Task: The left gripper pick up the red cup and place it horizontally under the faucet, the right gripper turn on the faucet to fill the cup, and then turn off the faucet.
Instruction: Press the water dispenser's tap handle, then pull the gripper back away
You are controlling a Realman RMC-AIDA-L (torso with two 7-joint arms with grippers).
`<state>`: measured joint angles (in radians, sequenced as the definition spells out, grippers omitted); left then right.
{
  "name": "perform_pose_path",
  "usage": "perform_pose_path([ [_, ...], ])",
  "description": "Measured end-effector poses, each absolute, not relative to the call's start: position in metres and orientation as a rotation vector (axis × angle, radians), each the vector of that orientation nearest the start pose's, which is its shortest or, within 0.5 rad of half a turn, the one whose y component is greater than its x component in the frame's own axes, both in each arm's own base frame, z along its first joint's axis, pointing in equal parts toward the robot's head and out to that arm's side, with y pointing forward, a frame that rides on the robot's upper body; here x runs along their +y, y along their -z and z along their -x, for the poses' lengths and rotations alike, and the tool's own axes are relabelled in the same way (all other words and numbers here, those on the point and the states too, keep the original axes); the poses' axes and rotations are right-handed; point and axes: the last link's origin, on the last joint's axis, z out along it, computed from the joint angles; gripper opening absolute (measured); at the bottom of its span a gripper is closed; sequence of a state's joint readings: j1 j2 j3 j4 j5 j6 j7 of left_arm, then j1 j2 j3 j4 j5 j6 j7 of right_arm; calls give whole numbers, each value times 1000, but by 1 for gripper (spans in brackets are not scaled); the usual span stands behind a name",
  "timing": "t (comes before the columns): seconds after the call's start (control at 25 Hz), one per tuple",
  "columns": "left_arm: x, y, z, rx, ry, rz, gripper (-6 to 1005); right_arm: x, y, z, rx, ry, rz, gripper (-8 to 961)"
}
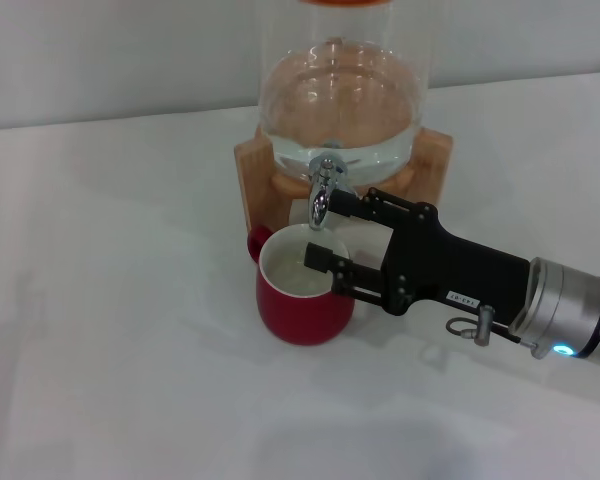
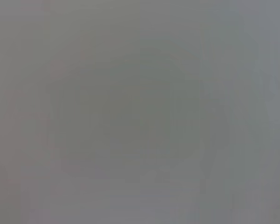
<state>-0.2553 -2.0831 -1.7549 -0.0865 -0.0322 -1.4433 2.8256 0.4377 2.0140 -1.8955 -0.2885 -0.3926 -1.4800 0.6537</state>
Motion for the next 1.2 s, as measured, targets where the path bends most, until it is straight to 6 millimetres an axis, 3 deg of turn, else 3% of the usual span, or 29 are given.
perform_pose_path([
  [1.2,263,-39,373,-521,794,1355,488,297,37,-249,291,-1181,2329,719],
])
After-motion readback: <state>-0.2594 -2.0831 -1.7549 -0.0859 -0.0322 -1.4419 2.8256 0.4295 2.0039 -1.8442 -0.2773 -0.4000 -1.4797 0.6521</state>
